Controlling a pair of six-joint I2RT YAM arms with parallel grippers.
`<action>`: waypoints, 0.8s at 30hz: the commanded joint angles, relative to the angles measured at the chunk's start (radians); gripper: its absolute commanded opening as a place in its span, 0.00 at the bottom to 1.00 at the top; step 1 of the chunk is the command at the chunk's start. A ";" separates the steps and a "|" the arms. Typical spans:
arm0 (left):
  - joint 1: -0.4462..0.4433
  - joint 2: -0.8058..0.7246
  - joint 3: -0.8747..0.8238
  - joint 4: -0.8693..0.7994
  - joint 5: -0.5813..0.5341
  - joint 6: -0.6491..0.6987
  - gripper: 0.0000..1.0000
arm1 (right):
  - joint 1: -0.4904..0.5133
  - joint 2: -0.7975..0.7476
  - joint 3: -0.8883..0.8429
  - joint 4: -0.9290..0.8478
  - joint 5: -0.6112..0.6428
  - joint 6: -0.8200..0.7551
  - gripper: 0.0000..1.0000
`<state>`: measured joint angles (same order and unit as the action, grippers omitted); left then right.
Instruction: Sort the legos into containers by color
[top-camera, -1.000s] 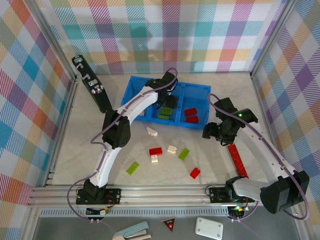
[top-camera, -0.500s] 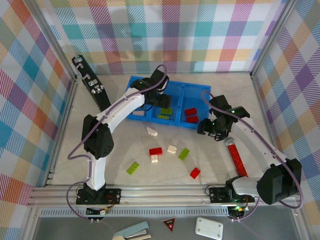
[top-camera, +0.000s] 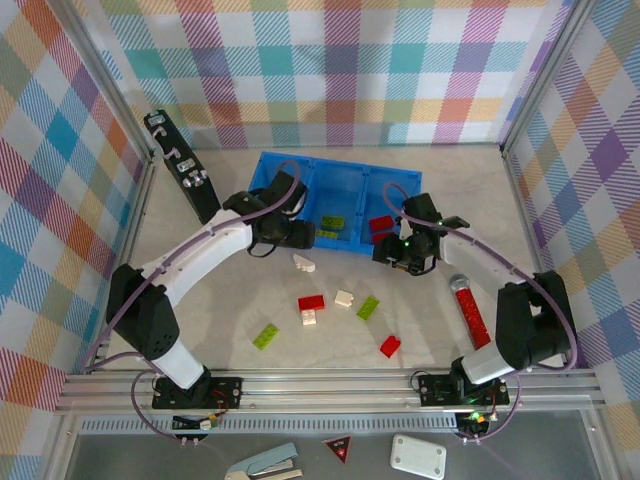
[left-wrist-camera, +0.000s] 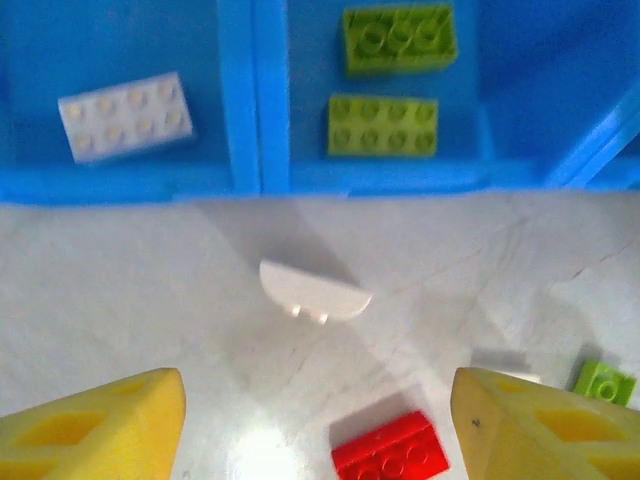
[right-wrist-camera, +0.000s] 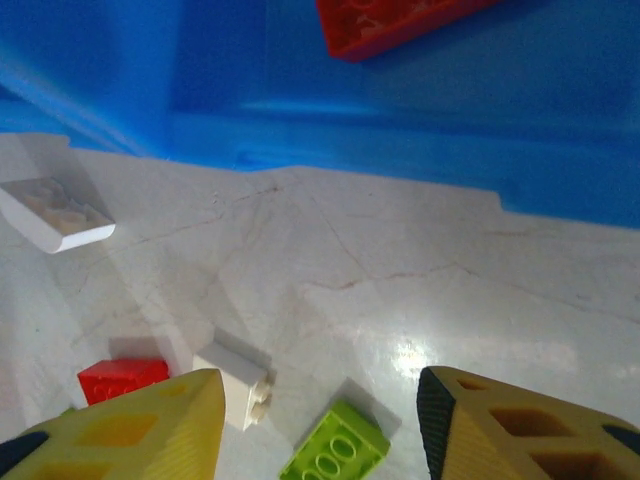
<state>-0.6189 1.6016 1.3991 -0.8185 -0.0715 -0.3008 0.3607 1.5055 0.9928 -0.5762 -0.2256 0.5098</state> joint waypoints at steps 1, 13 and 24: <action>0.004 -0.061 -0.093 0.021 0.013 -0.063 0.70 | 0.000 0.046 -0.008 0.090 -0.027 0.000 0.54; -0.040 0.011 -0.205 0.101 0.019 -0.132 0.70 | -0.059 0.140 0.038 0.133 0.067 -0.061 0.50; -0.089 0.243 -0.043 0.078 -0.050 -0.075 0.76 | -0.136 0.186 0.119 0.130 0.094 -0.117 0.50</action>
<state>-0.6922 1.8122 1.2999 -0.7269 -0.0883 -0.3977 0.2459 1.6752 1.0718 -0.4606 -0.1505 0.4274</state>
